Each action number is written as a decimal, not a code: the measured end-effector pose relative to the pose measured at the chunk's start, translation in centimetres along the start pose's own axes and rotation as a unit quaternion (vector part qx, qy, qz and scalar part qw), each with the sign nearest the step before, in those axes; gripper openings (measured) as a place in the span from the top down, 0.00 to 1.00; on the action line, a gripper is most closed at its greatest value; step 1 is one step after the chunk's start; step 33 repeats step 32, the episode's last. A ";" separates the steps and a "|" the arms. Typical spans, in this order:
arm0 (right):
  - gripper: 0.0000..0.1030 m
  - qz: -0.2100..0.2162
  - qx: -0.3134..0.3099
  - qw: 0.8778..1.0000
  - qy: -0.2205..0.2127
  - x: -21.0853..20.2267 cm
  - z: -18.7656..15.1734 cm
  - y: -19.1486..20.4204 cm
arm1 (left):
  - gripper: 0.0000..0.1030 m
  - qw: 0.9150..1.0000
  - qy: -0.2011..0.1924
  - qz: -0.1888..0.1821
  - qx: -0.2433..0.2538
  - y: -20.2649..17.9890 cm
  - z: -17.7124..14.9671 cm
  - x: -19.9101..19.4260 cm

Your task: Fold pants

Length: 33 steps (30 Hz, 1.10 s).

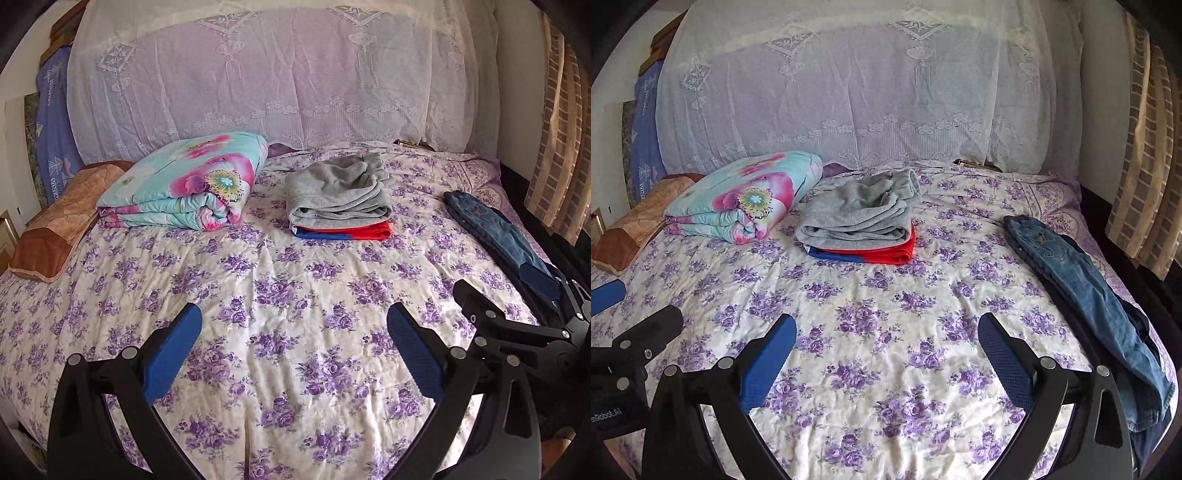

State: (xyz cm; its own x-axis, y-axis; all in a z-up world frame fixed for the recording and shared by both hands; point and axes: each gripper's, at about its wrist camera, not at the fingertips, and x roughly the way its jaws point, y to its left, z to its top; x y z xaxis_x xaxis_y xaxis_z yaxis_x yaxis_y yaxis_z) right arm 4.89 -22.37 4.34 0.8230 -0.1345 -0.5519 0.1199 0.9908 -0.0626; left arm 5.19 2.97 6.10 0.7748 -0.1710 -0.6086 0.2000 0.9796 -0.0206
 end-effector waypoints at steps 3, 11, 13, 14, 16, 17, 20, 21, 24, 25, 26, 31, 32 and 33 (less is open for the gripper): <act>0.04 0.000 0.000 1.000 0.000 0.0 0.0 0.0 | 0.05 1.000 0.003 0.000 0.001 0.0 -0.1 0.2; 0.04 0.001 0.001 1.000 0.001 0.0 0.0 -0.1 | 0.05 1.000 0.007 -0.002 0.002 -0.1 -0.1 0.5; 0.04 0.002 -0.002 1.000 0.002 0.0 -0.1 0.0 | 0.05 1.000 0.007 -0.001 0.001 0.0 -0.1 0.5; 0.04 0.002 -0.003 1.000 0.002 0.1 -0.1 0.1 | 0.05 1.000 0.007 -0.002 0.002 0.0 -0.1 0.5; 0.04 0.003 -0.005 1.000 0.003 0.1 -0.2 0.3 | 0.05 1.000 0.007 -0.002 0.002 0.0 -0.1 0.6; 0.04 0.003 -0.006 1.000 0.003 0.0 -0.2 0.4 | 0.05 1.000 0.006 -0.001 0.002 0.0 -0.1 0.6; 0.04 0.003 -0.005 1.000 0.004 -0.1 -0.3 0.5 | 0.05 1.000 0.006 0.003 0.003 0.0 -0.1 0.6; 0.04 0.003 -0.005 1.000 0.004 -0.1 -0.3 0.5 | 0.05 1.000 0.006 0.001 0.004 0.0 -0.1 0.6; 0.04 0.002 -0.005 1.000 0.004 -0.1 -0.3 0.5 | 0.05 1.000 0.009 -0.001 0.005 0.0 -0.3 0.6; 0.04 0.001 -0.006 1.000 0.004 -0.1 -0.3 0.6 | 0.05 1.000 0.009 0.001 0.006 0.0 -0.3 0.6; 0.04 0.001 -0.006 1.000 0.004 -0.1 -0.3 0.6 | 0.05 1.000 0.008 0.002 0.007 0.0 -0.3 0.6; 0.04 0.002 -0.005 1.000 0.005 -0.2 -0.3 0.6 | 0.05 1.000 0.011 0.001 0.004 0.1 -0.4 0.5; 0.04 0.001 -0.005 1.000 0.004 -0.2 -0.3 0.7 | 0.05 1.000 0.011 0.001 0.005 0.1 -0.3 0.5; 0.04 0.001 -0.005 1.000 0.004 -0.2 -0.3 0.7 | 0.05 1.000 0.011 0.001 0.005 0.1 -0.3 0.5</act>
